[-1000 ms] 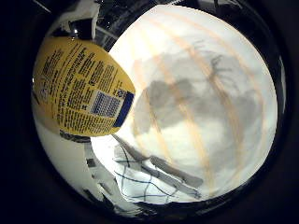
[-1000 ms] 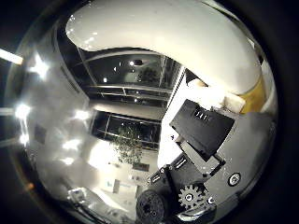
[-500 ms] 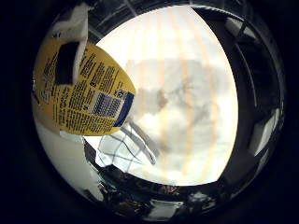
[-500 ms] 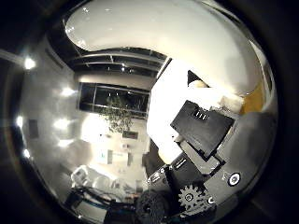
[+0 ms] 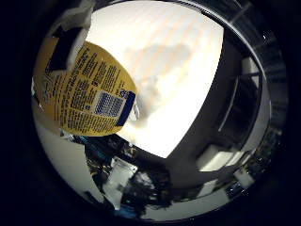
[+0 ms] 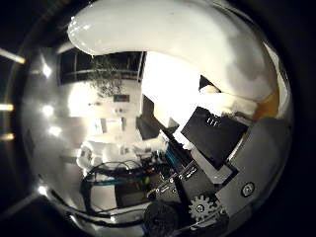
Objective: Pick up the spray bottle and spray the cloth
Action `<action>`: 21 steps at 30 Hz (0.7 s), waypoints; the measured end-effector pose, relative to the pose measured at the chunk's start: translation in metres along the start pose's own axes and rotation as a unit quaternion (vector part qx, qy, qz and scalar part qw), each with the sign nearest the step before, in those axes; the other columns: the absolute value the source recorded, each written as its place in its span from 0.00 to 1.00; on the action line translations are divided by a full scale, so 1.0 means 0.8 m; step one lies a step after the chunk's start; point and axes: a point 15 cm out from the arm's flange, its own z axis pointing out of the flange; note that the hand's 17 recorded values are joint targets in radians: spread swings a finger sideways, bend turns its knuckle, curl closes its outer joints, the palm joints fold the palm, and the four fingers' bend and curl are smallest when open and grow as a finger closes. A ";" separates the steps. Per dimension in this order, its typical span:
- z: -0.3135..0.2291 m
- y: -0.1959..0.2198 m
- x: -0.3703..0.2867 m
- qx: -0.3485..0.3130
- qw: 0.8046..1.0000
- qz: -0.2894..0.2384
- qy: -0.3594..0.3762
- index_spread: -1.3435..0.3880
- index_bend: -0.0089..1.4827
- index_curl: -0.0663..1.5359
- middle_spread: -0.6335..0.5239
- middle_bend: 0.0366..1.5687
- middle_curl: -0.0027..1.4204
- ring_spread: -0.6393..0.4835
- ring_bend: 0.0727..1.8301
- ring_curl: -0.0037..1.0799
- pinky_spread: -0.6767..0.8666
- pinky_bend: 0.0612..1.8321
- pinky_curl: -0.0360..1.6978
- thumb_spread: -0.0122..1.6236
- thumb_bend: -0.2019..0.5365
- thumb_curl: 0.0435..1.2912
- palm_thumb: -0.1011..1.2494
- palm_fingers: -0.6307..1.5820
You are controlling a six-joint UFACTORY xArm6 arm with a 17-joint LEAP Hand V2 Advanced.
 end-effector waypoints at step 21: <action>0.135 -0.006 -0.147 -0.291 0.948 -0.105 0.072 0.66 0.81 0.51 0.45 0.88 0.49 0.42 0.81 0.58 0.33 0.53 0.78 0.15 0.24 0.72 0.84 0.81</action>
